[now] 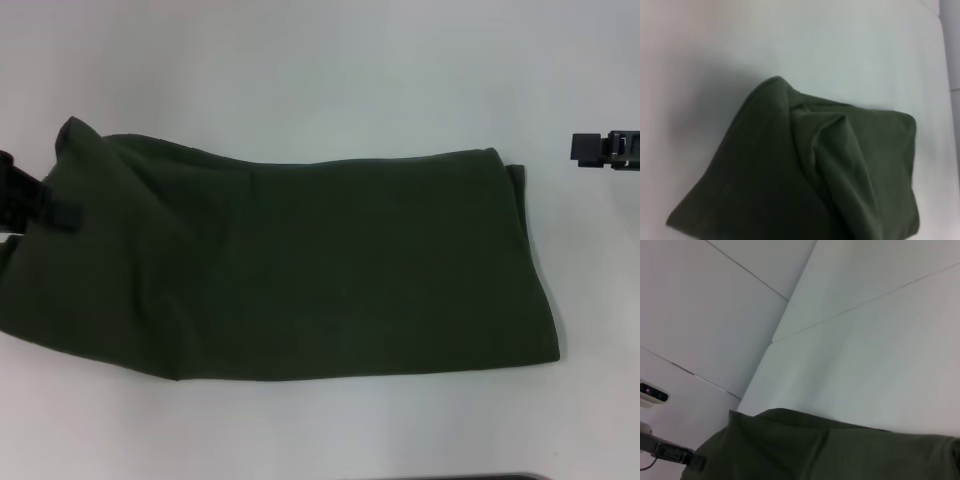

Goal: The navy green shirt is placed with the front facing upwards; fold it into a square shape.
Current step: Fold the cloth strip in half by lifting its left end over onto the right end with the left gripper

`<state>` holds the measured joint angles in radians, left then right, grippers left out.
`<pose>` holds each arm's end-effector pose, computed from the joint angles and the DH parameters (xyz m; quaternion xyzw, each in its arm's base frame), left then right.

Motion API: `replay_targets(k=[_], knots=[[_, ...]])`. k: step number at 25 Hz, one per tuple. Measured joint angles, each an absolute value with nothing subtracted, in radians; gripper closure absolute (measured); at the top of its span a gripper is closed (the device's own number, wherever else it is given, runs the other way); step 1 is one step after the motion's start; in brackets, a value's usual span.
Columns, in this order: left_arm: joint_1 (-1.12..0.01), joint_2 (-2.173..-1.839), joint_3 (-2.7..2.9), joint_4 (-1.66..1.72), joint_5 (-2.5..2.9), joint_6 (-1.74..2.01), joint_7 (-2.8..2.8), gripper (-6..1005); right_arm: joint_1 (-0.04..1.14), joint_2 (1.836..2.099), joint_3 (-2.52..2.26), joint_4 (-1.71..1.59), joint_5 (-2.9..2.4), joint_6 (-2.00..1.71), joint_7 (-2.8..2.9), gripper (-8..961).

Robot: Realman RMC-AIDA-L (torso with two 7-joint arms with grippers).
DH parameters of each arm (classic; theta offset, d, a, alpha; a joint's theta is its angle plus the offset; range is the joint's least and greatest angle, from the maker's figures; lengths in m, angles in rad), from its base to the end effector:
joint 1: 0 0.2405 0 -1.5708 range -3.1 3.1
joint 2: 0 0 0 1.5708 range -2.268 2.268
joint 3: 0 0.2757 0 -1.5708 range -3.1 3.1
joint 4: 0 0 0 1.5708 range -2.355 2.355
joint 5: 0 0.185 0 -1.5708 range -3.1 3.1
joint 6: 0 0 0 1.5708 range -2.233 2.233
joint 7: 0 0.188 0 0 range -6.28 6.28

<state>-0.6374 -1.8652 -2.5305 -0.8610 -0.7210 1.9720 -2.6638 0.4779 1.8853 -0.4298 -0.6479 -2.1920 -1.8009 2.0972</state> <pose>-0.2728 0.3184 0.0480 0.7313 0.6811 0.0359 0.0037 0.3036 0.3100 0.0420 -0.7933 0.5542 0.2447 0.0609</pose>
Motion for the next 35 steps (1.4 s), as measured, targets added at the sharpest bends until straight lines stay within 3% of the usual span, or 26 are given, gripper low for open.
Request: replay_targets(k=[9,16,22,29,30,31,35], knots=[[-0.596,-1.819,-2.533,-0.862,-0.68,1.929,-2.693,919,0.483,1.887,-0.436,-0.647,-2.192,-1.801,2.101,280],[-0.599,-1.818,-2.557,-0.876,-0.678,1.939,-2.696,917,0.485,1.886,-0.438,-0.647,-2.192,-1.8,2.108,280],[-0.629,-1.865,-2.569,-0.874,-0.828,2.024,-2.706,915,0.485,1.885,-0.44,-0.647,-2.192,-1.801,2.108,280],[-0.674,-1.954,-2.561,-0.867,-0.853,2.01,-2.717,913,0.486,1.885,-0.441,-0.647,-2.192,-1.801,2.108,280],[-0.674,-1.954,-2.561,-0.867,-0.853,2.01,-2.717,913,0.486,1.885,-0.441,-0.647,-2.192,-1.801,2.108,280],[-0.687,-1.98,-2.563,-0.867,-0.856,2.006,-2.717,912,0.486,1.885,-0.442,-0.647,-2.192,-1.801,2.108,280],[-0.706,-2.015,-2.565,-0.87,-0.861,1.99,-2.716,911,0.486,1.885,-0.447,-0.647,-2.192,-1.799,2.108,280]])
